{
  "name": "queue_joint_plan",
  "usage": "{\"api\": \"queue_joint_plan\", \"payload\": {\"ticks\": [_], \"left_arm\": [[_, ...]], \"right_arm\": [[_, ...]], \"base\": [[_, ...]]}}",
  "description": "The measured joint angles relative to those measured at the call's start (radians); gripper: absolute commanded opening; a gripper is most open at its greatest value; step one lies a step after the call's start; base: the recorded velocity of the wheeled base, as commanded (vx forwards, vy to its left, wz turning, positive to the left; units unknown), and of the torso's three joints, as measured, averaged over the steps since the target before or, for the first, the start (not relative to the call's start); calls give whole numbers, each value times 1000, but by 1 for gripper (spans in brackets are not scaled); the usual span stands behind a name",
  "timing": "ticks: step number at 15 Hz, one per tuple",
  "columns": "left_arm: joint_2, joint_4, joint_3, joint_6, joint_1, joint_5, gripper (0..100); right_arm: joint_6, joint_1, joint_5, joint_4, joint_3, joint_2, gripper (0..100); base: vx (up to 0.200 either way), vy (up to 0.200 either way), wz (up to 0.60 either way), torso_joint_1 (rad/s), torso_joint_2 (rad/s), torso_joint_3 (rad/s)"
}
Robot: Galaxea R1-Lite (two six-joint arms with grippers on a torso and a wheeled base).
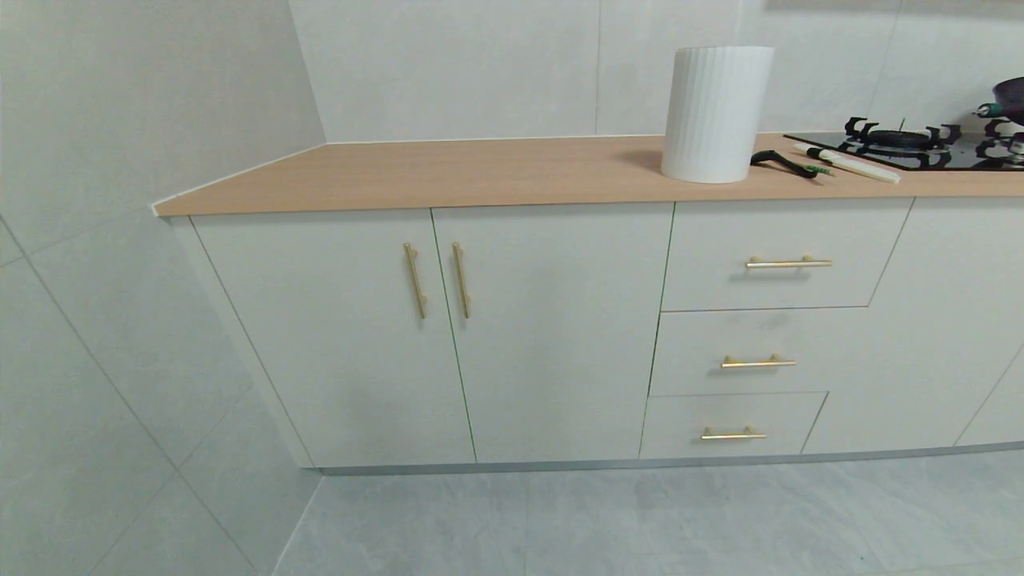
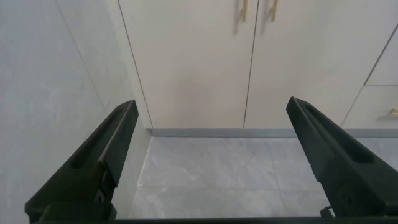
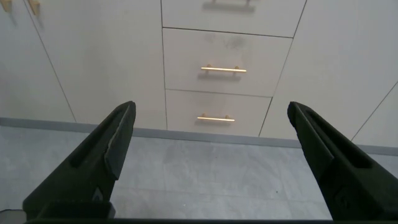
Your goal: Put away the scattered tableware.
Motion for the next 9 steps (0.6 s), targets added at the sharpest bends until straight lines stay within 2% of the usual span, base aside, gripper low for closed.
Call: {"api": "queue_joint_plan", "payload": {"ticks": [7, 9], "left_arm": [[0, -1, 0, -39, 0, 0, 100], [0, -1, 0, -39, 0, -1, 100]], "right_arm": [[5, 0, -1, 0, 0, 0, 100], [5, 0, -1, 0, 0, 1, 100]], "base": [[0, 0, 0, 0, 0, 0], [0, -200, 0, 2, 2, 5]]}}
